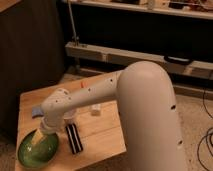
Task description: Drag the ceramic bowl in a circle
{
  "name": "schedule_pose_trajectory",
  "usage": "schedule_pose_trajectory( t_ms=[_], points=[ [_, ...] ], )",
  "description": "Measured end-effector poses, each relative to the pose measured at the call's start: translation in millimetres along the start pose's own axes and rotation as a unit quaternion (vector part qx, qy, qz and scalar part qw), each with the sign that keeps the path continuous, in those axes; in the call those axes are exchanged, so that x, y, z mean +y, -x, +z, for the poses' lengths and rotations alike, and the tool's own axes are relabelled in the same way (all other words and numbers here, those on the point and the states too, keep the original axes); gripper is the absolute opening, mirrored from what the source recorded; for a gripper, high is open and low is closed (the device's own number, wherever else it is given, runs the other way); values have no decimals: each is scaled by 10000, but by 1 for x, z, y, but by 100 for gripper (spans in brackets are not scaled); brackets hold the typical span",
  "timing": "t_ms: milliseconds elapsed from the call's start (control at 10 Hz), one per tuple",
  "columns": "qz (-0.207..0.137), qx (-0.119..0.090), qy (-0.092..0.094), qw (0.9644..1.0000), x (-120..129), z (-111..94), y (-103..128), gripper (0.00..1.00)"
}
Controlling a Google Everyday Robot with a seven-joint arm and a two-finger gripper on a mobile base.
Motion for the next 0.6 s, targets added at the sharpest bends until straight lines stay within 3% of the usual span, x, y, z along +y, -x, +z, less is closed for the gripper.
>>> schedule_pose_trajectory(
  t_ms=[200, 300, 500, 600],
  points=[
    [-17, -26, -247, 9997, -7, 0, 7, 76],
    [-8, -25, -324, 9995, -12, 0, 8, 67],
    [34, -8, -329, 9995, -18, 5, 11, 57],
    [38, 18, -265, 9996, -21, 10, 12, 57]
  ],
)
